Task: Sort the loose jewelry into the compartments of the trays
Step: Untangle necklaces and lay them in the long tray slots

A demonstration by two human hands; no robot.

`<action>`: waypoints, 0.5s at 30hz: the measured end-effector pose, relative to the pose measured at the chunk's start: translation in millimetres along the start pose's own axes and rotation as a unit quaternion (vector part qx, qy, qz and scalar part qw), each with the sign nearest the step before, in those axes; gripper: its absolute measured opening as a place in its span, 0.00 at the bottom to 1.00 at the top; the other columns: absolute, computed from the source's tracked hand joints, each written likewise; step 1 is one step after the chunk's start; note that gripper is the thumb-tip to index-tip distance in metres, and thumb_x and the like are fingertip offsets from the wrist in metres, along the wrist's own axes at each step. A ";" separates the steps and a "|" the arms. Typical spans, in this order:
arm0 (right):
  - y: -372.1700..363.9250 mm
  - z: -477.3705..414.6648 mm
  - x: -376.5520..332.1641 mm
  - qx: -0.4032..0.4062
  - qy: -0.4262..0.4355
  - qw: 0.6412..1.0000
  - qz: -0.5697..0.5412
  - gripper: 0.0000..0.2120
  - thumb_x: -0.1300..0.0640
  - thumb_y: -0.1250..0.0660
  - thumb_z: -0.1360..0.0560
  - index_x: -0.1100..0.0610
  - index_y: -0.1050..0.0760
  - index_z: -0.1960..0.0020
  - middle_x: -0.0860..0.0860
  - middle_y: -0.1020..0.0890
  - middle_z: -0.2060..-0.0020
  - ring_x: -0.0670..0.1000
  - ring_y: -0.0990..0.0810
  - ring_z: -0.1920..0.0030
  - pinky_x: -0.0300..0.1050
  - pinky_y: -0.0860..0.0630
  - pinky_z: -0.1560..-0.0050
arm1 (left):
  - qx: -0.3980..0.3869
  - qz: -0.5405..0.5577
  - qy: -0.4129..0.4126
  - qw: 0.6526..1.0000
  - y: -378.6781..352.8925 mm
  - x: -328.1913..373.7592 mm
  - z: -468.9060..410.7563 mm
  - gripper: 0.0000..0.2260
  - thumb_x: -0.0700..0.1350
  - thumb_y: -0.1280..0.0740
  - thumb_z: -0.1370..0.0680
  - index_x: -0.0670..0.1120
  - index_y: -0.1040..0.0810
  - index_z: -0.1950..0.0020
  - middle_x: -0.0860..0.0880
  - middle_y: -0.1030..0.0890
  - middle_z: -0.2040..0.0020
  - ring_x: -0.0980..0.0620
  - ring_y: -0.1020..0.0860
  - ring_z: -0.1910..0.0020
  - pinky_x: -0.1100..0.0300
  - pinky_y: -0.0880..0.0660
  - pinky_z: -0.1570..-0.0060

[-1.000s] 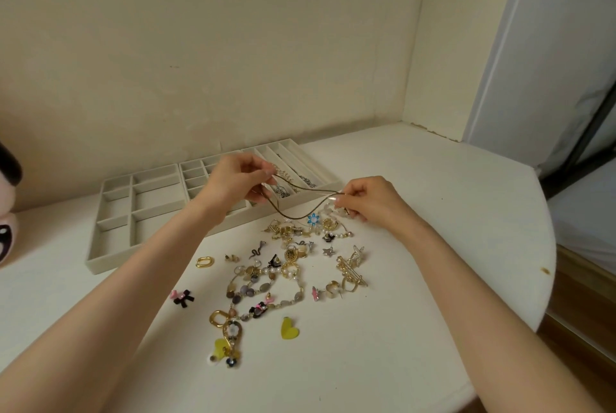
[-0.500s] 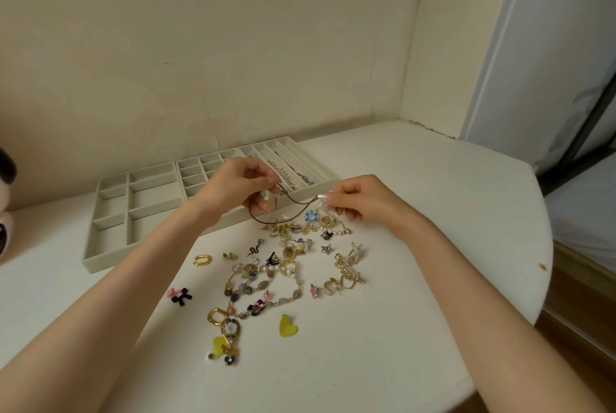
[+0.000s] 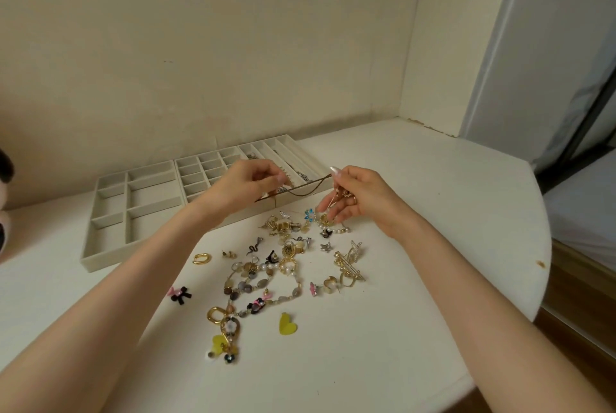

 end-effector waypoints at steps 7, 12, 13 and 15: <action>2.2 -0.5 -0.7 0.018 0.022 0.999 -0.014 0.13 0.52 0.42 0.19 0.61 0.33 0.58 0.63 0.19 0.66 0.56 0.19 0.71 0.47 0.21 0.67 | -0.079 -0.175 -0.057 0.980 -21.3 11.5 3.4 0.12 0.58 0.26 0.35 0.52 0.18 0.58 0.58 0.29 0.78 0.60 0.33 0.75 0.64 0.38 0.68; 0.7 0.5 -2.9 0.010 0.033 0.999 -0.034 0.13 0.53 0.41 0.19 0.61 0.32 0.58 0.62 0.19 0.66 0.56 0.18 0.69 0.45 0.20 0.67 | -0.077 -0.153 -0.082 0.982 -29.6 13.2 4.8 0.07 0.52 0.26 0.31 0.51 0.16 0.56 0.56 0.35 0.80 0.57 0.36 0.77 0.63 0.40 0.69; 0.6 0.4 -2.9 0.008 0.034 0.999 -0.038 0.13 0.53 0.41 0.20 0.61 0.32 0.59 0.61 0.19 0.66 0.56 0.19 0.69 0.45 0.21 0.67 | -0.079 -0.151 -0.076 0.982 -29.5 11.9 4.3 0.07 0.52 0.26 0.31 0.51 0.16 0.56 0.56 0.34 0.80 0.58 0.36 0.77 0.64 0.40 0.69; 0.4 0.0 -2.5 0.004 0.035 0.998 -0.042 0.13 0.53 0.41 0.20 0.61 0.32 0.59 0.61 0.18 0.66 0.56 0.19 0.68 0.44 0.21 0.67 | -0.081 -0.171 -0.070 0.979 -29.5 9.8 4.3 0.07 0.52 0.26 0.31 0.52 0.16 0.57 0.57 0.33 0.80 0.58 0.35 0.76 0.66 0.41 0.70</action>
Point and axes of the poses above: each hand's wrist, its own z-axis away from the middle knuckle, its own y-axis out of the back of the hand, x = y × z, the point moved 5 cm from there along -z, towards the middle knuckle
